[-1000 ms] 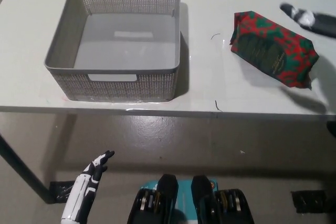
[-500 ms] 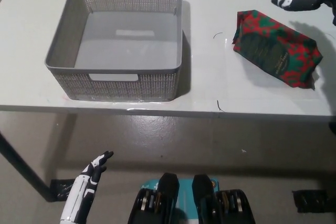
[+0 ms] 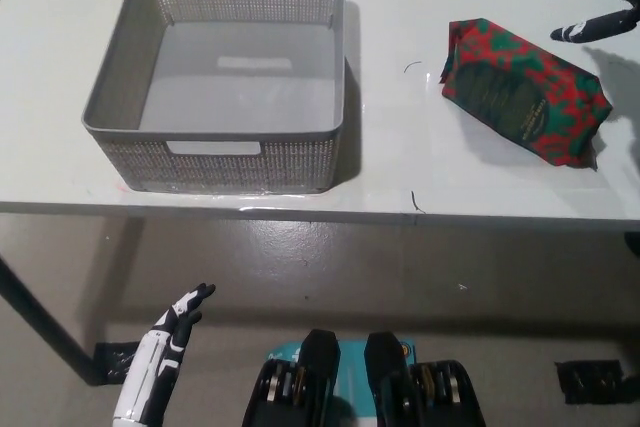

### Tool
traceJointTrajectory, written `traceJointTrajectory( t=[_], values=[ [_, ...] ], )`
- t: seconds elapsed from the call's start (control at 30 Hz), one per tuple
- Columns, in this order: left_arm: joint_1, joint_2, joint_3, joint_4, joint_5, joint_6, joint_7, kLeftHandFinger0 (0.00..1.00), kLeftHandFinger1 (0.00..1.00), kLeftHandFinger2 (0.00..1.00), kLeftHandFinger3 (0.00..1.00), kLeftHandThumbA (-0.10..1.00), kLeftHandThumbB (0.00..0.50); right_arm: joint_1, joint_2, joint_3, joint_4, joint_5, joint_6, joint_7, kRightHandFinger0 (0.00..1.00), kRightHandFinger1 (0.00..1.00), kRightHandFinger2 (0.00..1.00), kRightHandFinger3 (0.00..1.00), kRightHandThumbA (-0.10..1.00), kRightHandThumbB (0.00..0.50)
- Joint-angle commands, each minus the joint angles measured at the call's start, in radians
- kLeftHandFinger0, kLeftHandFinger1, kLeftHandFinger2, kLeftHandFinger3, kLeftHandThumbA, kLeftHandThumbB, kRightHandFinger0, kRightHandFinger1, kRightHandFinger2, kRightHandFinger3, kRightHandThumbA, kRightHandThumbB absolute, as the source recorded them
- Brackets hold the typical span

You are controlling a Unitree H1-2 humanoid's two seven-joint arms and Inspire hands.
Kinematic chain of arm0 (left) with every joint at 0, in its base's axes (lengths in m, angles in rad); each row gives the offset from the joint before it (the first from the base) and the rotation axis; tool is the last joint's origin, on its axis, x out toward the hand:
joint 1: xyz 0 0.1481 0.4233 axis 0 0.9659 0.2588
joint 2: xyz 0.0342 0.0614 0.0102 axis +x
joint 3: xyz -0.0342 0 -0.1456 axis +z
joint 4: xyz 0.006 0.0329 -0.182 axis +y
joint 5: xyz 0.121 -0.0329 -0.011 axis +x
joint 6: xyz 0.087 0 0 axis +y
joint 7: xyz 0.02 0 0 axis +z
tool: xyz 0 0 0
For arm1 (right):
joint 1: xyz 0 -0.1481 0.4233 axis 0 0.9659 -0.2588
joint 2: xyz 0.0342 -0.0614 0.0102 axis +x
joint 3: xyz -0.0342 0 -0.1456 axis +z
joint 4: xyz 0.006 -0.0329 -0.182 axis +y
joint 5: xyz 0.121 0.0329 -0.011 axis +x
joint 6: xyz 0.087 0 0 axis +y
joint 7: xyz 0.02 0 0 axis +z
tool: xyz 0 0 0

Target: Use the right hand to pick up a bag of coffee beans on the right hand side and place it into a container on the left hand side

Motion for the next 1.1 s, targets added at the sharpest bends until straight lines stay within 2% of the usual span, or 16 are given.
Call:
traceJointTrajectory(
  t=[0.0, 0.17, 0.23, 0.3, 0.5, 0.63, 0.73, 0.8, 0.87, 0.93, 1.07],
  values=[
    [-0.006, 0.013, 0.002, -0.02, 0.0, -0.033, -0.01, 1.0, 1.0, 1.0, 1.0, 1.0, 0.142, -0.045, -0.037, -0.028, -0.067, 0.029, -0.006, 0.069, 1.0, 1.0, 1.0, 1.0, 0.85, 0.5],
    [-0.013, 0.015, 0.002, -0.021, 0.003, -0.028, -0.011, 1.0, 1.0, 1.0, 1.0, 1.0, 0.145, -0.039, -0.052, -0.114, -0.135, 0.117, -0.014, 0.139, 1.0, 1.0, 1.0, 1.0, 0.88, 0.5],
    [-0.016, 0.018, 0.002, -0.019, 0.01, -0.026, -0.01, 1.0, 1.0, 1.0, 1.0, 1.0, 0.157, -0.04, -0.066, -0.111, -0.199, 0.114, -0.026, 0.185, 1.0, 1.0, 1.0, 1.0, 0.98, 0.5],
    [-0.015, 0.017, 0.002, -0.024, 0.007, -0.019, -0.011, 1.0, 1.0, 1.0, 1.0, 1.0, 0.165, -0.037, -0.073, -0.118, -0.265, 0.118, -0.009, 0.212, 1.0, 1.0, 1.0, 1.0, 1.0, 0.5],
    [-0.012, 0.02, 0.002, -0.029, 0.006, -0.014, -0.014, 1.0, 1.0, 1.0, 1.0, 1.0, 0.151, -0.044, -0.065, -0.159, -0.369, 0.159, 0.082, 0.271, 1.0, 1.0, 1.0, 1.0, 0.91, 0.5],
    [-0.014, 0.016, -0.001, -0.025, 0.008, -0.023, -0.014, 1.0, 1.0, 1.0, 1.0, 1.0, 0.151, -0.038, -0.072, -0.135, -0.413, 0.134, 0.074, 0.292, 1.0, 1.0, 1.0, 1.0, 0.91, 0.5],
    [-0.014, 0.019, -0.002, -0.03, 0.009, -0.021, -0.017, 1.0, 1.0, 1.0, 1.0, 1.0, 0.149, -0.013, -0.067, -0.12, -0.438, 0.115, 0.083, 0.288, 1.0, 1.0, 1.0, 1.0, 0.86, 0.5],
    [-0.013, 0.017, -0.001, -0.035, 0.008, -0.018, -0.018, 1.0, 1.0, 1.0, 1.0, 1.0, 0.139, 0.005, -0.064, -0.092, -0.442, 0.086, 0.058, 0.28, 1.0, 1.0, 1.0, 1.0, 0.9, 0.5],
    [-0.016, 0.018, 0.0, -0.034, 0.005, -0.02, -0.02, 1.0, 1.0, 1.0, 1.0, 1.0, 0.141, 0.01, -0.055, -0.077, -0.431, 0.078, 0.058, 0.28, 1.0, 1.0, 1.0, 1.0, 0.89, 0.5],
    [-0.018, 0.019, 0.001, -0.035, 0.001, -0.017, -0.023, 1.0, 1.0, 1.0, 1.0, 1.0, 0.16, 0.01, -0.046, -0.075, -0.406, 0.089, 0.053, 0.278, 1.0, 1.0, 1.0, 1.0, 0.84, 0.5],
    [-0.014, 0.018, 0.002, -0.039, -0.005, -0.006, -0.027, 1.0, 1.0, 1.0, 1.0, 1.0, 0.182, 0.029, -0.041, -0.054, -0.373, 0.079, 0.025, 0.271, 1.0, 1.0, 1.0, 1.0, 0.86, 0.5]
  ],
)
